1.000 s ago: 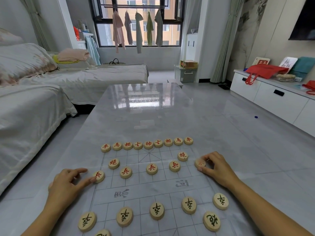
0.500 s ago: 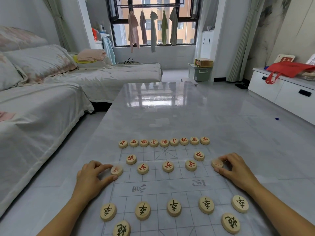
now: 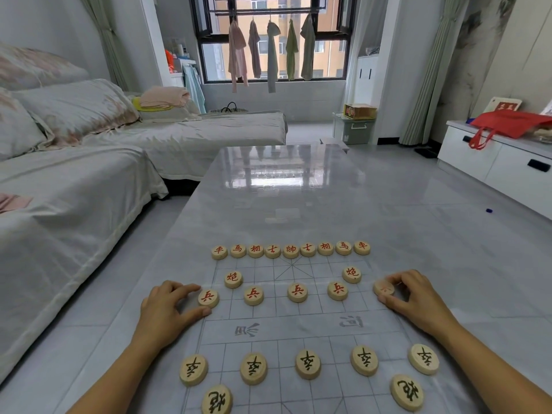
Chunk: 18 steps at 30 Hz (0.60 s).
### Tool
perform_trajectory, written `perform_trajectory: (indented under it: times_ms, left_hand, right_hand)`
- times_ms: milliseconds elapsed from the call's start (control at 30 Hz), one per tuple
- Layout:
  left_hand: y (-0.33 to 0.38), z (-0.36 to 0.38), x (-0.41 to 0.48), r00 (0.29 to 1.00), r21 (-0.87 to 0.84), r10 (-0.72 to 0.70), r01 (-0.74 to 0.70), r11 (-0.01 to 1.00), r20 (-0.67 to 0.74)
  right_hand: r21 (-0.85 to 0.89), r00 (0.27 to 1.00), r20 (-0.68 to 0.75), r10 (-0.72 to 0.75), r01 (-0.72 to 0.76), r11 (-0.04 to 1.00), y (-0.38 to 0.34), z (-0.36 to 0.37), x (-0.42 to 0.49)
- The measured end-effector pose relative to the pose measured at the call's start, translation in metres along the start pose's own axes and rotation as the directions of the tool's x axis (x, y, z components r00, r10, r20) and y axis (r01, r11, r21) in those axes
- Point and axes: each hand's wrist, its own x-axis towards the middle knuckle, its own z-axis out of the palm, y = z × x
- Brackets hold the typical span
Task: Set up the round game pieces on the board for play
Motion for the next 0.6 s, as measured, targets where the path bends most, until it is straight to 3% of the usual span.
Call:
perform_trajectory:
  times_ms: [200,333,433,600]
  left_hand:
    - [0.003,-0.003,-0.002,0.998,-0.100,-0.070,0.069,0.993,-0.004]
    - [0.005,-0.008,-0.005,0.994,-0.236,-0.105,0.104,0.966,0.007]
    - [0.009,-0.021,-0.010,0.978,-0.406,-0.174,0.207,0.890,0.117]
    - [-0.005,-0.039,-0.035,0.963,-0.446,-0.207,0.265,0.855,0.174]
  right_hand:
    - [0.042,0.997,0.032,0.070,-0.072,0.997,0.000,-0.002,0.000]
    - [0.221,0.989,0.054,0.141,-0.149,0.964,-0.001,-0.011,0.001]
    - [0.353,0.981,0.021,0.195,-0.190,0.916,-0.004,-0.025,-0.005]
    - [0.360,0.979,-0.058,0.194,-0.160,0.919,-0.003,-0.050,-0.031]
